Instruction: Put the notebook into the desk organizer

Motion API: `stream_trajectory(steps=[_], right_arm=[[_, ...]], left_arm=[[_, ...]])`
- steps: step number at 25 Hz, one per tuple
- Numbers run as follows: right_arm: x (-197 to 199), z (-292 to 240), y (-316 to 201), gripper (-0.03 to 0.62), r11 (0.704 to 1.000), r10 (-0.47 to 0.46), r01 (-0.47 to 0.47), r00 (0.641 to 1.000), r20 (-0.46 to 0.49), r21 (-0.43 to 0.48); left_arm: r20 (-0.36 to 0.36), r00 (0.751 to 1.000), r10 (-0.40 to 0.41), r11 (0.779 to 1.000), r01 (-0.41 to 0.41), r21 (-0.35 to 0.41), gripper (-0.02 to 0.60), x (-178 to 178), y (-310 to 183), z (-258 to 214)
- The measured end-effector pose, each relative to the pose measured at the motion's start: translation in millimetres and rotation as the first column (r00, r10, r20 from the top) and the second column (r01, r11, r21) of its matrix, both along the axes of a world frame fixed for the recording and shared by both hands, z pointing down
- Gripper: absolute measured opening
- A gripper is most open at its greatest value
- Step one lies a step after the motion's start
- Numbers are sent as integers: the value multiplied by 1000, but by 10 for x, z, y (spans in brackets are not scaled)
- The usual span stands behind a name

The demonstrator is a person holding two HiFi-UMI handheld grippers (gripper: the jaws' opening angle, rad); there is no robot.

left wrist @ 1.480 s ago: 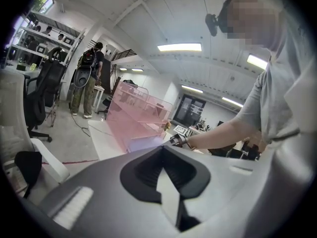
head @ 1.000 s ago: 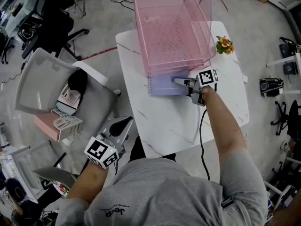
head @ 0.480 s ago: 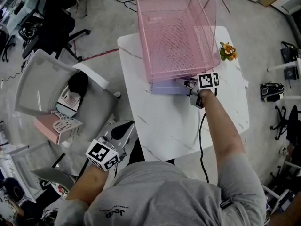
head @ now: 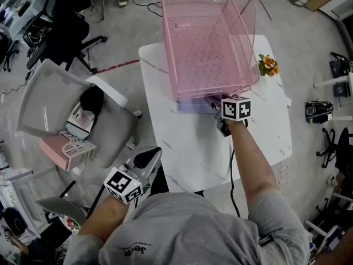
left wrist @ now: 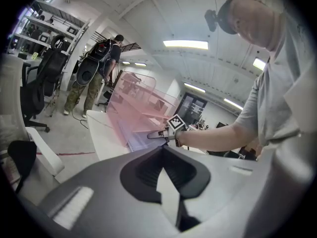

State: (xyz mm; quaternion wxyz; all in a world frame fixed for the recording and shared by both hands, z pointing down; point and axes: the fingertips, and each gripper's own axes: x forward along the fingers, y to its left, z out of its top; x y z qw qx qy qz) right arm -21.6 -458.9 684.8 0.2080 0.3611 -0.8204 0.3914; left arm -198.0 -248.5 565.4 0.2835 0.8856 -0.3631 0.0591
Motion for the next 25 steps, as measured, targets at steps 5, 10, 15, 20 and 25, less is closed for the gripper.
stream_trajectory(steps=[5, 10, 15, 20, 25], right_arm=[[15, -32, -97, 78, 994, 64, -54, 993, -98, 98], [33, -18, -113, 103, 987, 72, -44, 980, -184, 154], [180, 2, -134, 240, 980, 144, -100, 953, -268, 173], [266, -18, -19, 355, 973, 190, -138, 935, -301, 187], [305, -208, 133, 383, 960, 212, -155, 945, -247, 232]], left_arm=[[-3, 1000, 6, 1000, -6, -9, 55, 37, 20, 27], [-6, 1000, 10, 1000, -10, -17, 55, 75, 54, 49], [-12, 1000, 9, 1000, -9, -21, 55, 74, 59, 42], [-15, 1000, 20, 1000, -20, -19, 55, 120, 82, 27], [-15, 999, 34, 999, -35, -8, 55, 177, 102, -5]])
